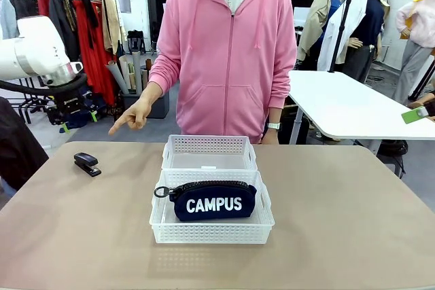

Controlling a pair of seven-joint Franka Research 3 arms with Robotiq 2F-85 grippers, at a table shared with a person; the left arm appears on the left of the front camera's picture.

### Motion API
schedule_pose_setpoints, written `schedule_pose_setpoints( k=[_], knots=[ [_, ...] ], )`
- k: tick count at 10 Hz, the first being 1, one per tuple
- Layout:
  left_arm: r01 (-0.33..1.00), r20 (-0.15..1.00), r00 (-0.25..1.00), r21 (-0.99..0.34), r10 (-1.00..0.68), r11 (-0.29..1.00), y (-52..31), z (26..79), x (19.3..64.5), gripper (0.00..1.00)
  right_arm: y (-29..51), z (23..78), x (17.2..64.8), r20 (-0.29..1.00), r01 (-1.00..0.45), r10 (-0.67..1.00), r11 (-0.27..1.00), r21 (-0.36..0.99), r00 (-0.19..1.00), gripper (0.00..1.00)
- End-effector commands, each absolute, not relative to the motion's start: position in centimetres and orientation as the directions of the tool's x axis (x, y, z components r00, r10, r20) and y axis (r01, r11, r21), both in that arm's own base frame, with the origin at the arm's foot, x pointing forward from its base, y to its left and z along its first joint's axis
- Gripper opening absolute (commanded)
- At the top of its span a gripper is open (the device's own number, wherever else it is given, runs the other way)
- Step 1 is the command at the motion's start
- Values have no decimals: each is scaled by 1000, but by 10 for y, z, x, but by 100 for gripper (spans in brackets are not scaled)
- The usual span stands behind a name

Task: Distribute items into two baskets.
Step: Pick up the Stapler that the person points to.

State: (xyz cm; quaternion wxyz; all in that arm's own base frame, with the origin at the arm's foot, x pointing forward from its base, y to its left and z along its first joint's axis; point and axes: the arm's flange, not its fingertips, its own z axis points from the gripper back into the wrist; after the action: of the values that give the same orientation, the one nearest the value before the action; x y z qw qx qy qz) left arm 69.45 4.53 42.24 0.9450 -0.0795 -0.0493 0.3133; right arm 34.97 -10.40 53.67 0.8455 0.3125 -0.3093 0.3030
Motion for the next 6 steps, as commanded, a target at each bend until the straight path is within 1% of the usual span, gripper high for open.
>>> schedule_pose_setpoints(
  k=[1,2,6],
  knots=[
    [-615,-3,782,-163,623,771,39,414,685,100,-103,537,349,722,-713,315,612,341,616,100],
    [-625,-23,776,-160,630,764,38,409,683,100,-103,537,349,722,-713,315,612,341,616,100],
    [-651,-45,758,-113,650,751,37,376,682,100,-103,537,349,722,-713,315,612,341,616,100]
  ],
)
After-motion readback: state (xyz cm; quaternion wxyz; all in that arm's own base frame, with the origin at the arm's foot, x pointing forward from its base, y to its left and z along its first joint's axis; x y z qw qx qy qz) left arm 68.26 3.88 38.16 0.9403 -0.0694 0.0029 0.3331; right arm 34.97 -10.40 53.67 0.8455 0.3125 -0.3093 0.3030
